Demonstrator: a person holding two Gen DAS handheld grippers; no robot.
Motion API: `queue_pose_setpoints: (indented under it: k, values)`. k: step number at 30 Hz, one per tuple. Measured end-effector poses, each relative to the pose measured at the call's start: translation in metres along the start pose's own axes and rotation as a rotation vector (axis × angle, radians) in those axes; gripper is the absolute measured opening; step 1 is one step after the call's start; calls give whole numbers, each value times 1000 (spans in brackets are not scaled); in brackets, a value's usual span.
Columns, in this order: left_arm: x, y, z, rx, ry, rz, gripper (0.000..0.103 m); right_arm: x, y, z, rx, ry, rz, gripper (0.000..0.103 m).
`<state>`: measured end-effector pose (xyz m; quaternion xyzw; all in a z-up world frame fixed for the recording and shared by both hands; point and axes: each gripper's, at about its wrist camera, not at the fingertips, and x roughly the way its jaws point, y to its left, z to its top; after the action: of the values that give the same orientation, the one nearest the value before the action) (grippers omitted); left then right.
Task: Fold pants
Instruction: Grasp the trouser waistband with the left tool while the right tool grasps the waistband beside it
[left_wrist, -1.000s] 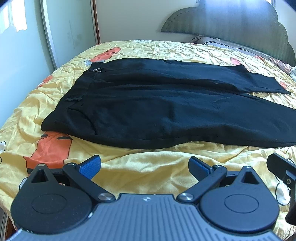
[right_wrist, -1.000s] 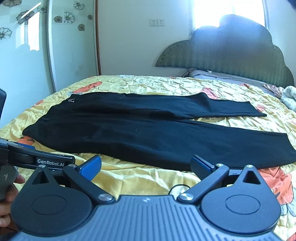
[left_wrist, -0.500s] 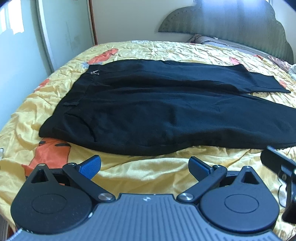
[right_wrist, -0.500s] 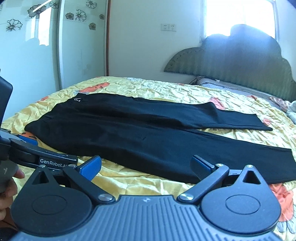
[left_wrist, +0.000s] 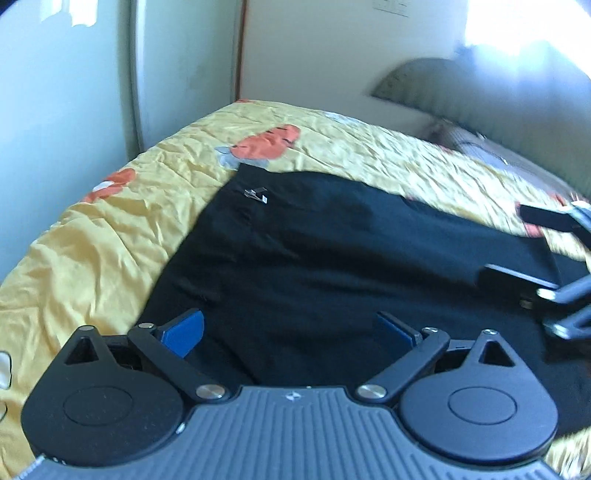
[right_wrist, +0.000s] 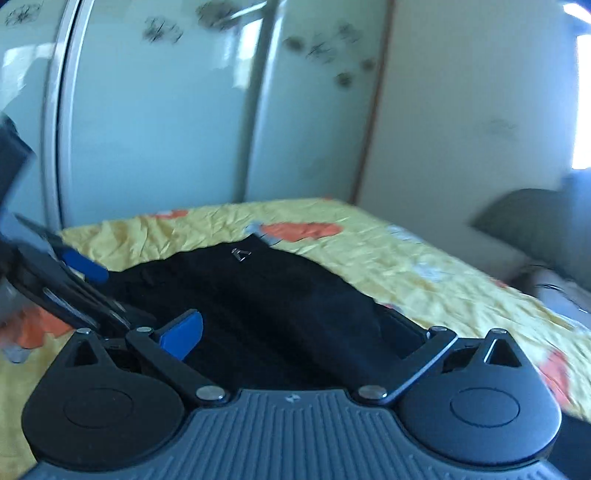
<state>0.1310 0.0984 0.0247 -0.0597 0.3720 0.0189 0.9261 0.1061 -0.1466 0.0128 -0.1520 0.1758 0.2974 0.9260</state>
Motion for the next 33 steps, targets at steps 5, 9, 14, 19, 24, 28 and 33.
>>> queue_pose_setpoints:
  k: [5,9,14,19,24,28,33]
  values:
    - [19,17,36,-102,-4,59,99,95,-51,33,13,62,173,103]
    - [33,22,60,-108,-18,60,99,167,-88,43,110,140,255,94]
    - [52,18,81,-53,0,52,99,249,-121,45,144,278,283,77]
    - [80,24,104,-101,49,27,99,290,-126,39,86,376,317,48]
    - [124,39,137,-266,123,-62,99,281,-113,40,-34,335,319,8]
    - [168,54,155,-476,269,-247,99,232,-65,39,-305,208,231,7]
    - [201,62,155,-625,370,-314,98,178,-19,24,-540,85,164,7]
